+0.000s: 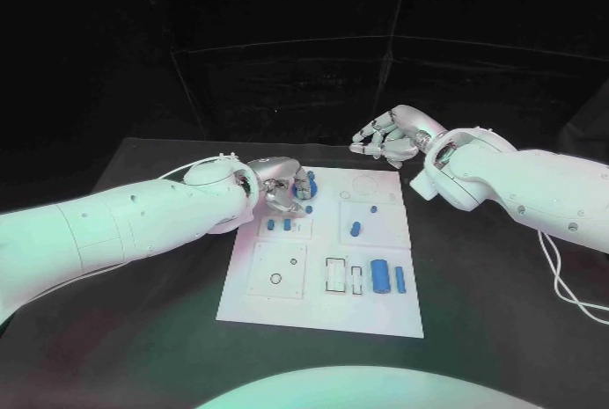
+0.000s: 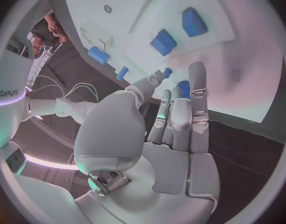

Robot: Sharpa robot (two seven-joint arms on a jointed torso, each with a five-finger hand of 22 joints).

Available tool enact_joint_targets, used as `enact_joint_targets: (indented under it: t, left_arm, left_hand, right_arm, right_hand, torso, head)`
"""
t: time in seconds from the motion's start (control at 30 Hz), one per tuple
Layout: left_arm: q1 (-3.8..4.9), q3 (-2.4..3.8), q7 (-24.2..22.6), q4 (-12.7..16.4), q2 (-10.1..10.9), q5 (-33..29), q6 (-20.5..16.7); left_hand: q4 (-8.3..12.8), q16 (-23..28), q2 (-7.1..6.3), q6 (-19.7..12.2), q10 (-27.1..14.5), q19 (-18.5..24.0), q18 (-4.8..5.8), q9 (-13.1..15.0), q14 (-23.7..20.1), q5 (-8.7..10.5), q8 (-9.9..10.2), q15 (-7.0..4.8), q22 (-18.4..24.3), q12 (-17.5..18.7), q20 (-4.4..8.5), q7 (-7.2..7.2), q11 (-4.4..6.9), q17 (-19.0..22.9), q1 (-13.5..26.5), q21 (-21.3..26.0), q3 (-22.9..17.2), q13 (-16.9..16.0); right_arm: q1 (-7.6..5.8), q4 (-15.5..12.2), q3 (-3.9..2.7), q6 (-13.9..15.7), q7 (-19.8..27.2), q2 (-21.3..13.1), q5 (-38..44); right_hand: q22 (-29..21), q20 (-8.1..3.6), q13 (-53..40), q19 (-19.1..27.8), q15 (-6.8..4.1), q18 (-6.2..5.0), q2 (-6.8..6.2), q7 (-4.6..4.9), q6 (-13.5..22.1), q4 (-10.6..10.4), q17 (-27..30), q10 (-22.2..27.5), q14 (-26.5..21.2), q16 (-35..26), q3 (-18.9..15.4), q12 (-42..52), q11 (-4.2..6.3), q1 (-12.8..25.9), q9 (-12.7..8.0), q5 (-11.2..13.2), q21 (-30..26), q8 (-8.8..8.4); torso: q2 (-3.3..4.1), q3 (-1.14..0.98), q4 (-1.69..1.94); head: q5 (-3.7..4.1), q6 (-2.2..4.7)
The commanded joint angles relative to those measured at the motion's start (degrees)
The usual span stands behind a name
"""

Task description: Assemble the parts on the task board

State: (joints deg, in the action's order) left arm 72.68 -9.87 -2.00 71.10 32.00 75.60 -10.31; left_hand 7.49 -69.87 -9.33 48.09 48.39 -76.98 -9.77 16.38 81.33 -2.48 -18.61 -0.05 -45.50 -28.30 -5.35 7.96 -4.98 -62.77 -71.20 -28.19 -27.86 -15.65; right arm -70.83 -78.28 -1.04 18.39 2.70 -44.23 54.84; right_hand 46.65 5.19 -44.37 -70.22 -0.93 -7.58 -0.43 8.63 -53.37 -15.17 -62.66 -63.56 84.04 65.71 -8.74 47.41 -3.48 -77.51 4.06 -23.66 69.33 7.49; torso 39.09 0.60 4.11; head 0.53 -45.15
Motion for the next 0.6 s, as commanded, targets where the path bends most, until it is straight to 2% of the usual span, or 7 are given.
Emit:
enact_joint_targets:
  t: [0.03, 0.13, 0.47, 0.6]
  left_arm:
    - [-0.03, 0.00, -0.38, -0.55, -0.60, 5.93, 0.28]
    - [-0.11, -0.01, 0.10, -1.11, -1.30, 6.88, 0.84]
    - [-0.32, -0.01, 0.61, -2.95, -3.43, 7.78, 1.13]
    - [-0.36, 0.00, 1.05, -3.27, -4.04, 7.84, 1.65]
  left_hand:
    - [-0.31, -3.72, 0.33, 1.18, 1.21, -2.25, 0.33, -1.09, 2.00, -0.20, 0.92, -0.15, -3.76, 0.69, 0.16, -0.10, 0.14, -4.01, -0.69, -5.55, 0.77, 1.11]
    - [-0.51, -5.06, 0.58, 2.09, 2.01, -3.55, 0.83, -1.86, 2.74, -0.20, 1.59, -0.24, -6.33, 1.28, 0.32, -0.32, 0.25, -5.25, -0.94, -9.24, 1.08, 2.00]
    - [-0.96, -5.78, 1.10, 3.62, 3.35, -4.50, 1.20, -3.17, 3.18, -0.20, 2.72, -0.41, -8.36, 2.30, 0.53, -0.37, 0.38, -5.56, -1.20, -12.11, 1.44, 3.53]
    - [-1.03, -5.94, 1.45, 4.14, 4.21, -4.96, 1.41, -3.54, 3.36, -0.20, 3.02, -0.55, -9.47, 2.42, 0.64, -0.39, 0.53, -5.58, -1.44, -13.67, 1.29, 3.93]
  right_arm:
    - [-0.09, -0.02, -0.03, -0.34, 0.50, 0.10, 0.09]
    - [-0.09, -0.02, -0.03, -0.35, 0.51, 0.18, 0.09]
    - [-0.09, -0.01, -0.03, -0.33, 0.50, 0.30, 0.09]
    - [-0.08, -0.03, -0.03, -0.35, 0.49, 0.32, 0.09]
  right_hand:
    - [-0.05, -0.10, 0.03, 0.28, -0.10, -0.33, 0.68, -0.11, 0.07, -0.14, 0.01, 0.57, 0.38, -0.16, -0.30, -0.33, 0.00, 0.05, -0.08, -0.33, -0.32, 0.21]
    - [-0.05, -0.10, 0.03, 0.28, -0.10, -0.33, 0.68, -0.11, 0.07, -0.14, 0.01, 0.57, 0.38, -0.16, -0.30, -0.33, 0.00, 0.05, -0.08, -0.33, -0.32, 0.21]
    - [-0.05, -0.10, 0.03, 0.28, -0.10, -0.33, 0.68, -0.11, 0.07, -0.14, 0.01, 0.57, 0.38, -0.16, -0.30, -0.33, 0.00, 0.05, -0.08, -0.33, -0.32, 0.21]
    - [-0.05, -0.10, 0.03, 0.28, -0.10, -0.33, 0.68, -0.11, 0.07, -0.14, 0.01, 0.57, 0.38, -0.16, -0.30, -0.33, 0.00, 0.05, -0.08, -0.33, -0.32, 0.21]
  torso:
    - [0.01, 0.03, 0.12]
    - [0.03, 0.00, 0.06]
    - [0.00, -0.08, 0.02]
    - [0.01, -0.04, 0.07]
  head:
    - [0.06, -0.03]
    - [-0.02, 0.02]
    - [0.01, 0.06]
    - [0.12, 0.05]
